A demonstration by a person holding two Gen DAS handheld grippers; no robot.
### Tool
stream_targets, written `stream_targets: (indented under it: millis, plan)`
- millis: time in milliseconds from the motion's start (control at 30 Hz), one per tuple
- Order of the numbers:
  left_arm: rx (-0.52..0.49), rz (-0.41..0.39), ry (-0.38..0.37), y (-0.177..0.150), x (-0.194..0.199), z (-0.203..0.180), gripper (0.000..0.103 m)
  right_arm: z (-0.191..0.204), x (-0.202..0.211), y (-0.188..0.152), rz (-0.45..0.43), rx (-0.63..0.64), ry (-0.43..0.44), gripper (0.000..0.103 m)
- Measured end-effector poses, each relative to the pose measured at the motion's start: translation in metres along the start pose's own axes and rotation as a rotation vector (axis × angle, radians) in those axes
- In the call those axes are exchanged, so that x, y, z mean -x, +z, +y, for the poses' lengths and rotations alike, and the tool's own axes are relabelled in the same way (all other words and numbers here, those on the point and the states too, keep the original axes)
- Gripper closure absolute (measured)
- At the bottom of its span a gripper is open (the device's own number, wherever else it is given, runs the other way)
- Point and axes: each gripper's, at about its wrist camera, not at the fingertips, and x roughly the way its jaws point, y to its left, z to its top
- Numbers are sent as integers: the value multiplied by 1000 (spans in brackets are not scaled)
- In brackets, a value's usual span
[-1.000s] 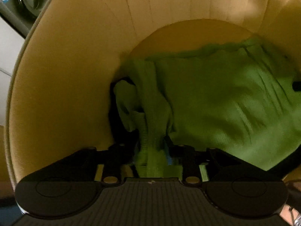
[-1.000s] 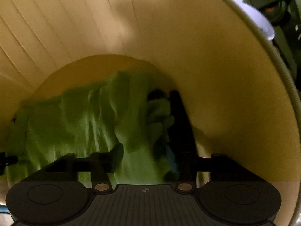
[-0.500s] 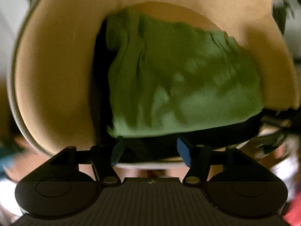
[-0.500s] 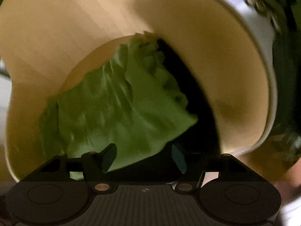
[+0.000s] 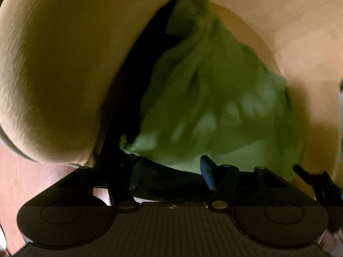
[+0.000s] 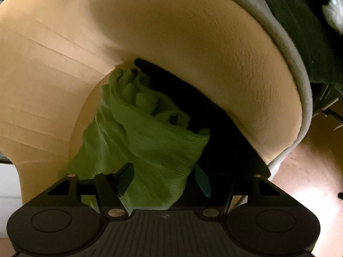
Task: Fold clothes
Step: 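Lower the shirt onto the chair seat and open both grippers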
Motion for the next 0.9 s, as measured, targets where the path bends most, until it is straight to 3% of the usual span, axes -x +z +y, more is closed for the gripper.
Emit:
stream_targets:
  millis: [167, 400, 433, 467, 500, 533, 633, 767, 900]
  plan:
    - [75, -24, 0, 0, -3, 9, 45, -13, -1, 2, -22, -92, 31, 44]
    - [116, -28, -8, 17, -14, 6, 44, -6, -13, 15, -33, -26, -15, 51]
    - [115, -28, -2, 17, -17, 6, 46, -3, -14, 17, -25, -12, -29, 55]
    - [108, -31, 12, 16, -18, 6, 68, -1, -17, 18, -14, -7, -47, 61]
    - [97, -32, 28, 15, -17, 3, 87, 3, -18, 19, -6, -4, -57, 77]
    - [84, -32, 32, 13, -16, -2, 94, 7, -15, 20, -3, -7, -48, 96]
    - [21, -73, 39, 9, 4, -22, 95, 25, 4, 20, -19, 32, 5, 98]
    - [10, -158, -9, 10, 43, -36, 96, 54, 43, 19, -68, 123, 94, 98]
    - [-24, -223, -15, 14, 72, -42, 96, 66, 75, 20, -113, 126, 131, 99]
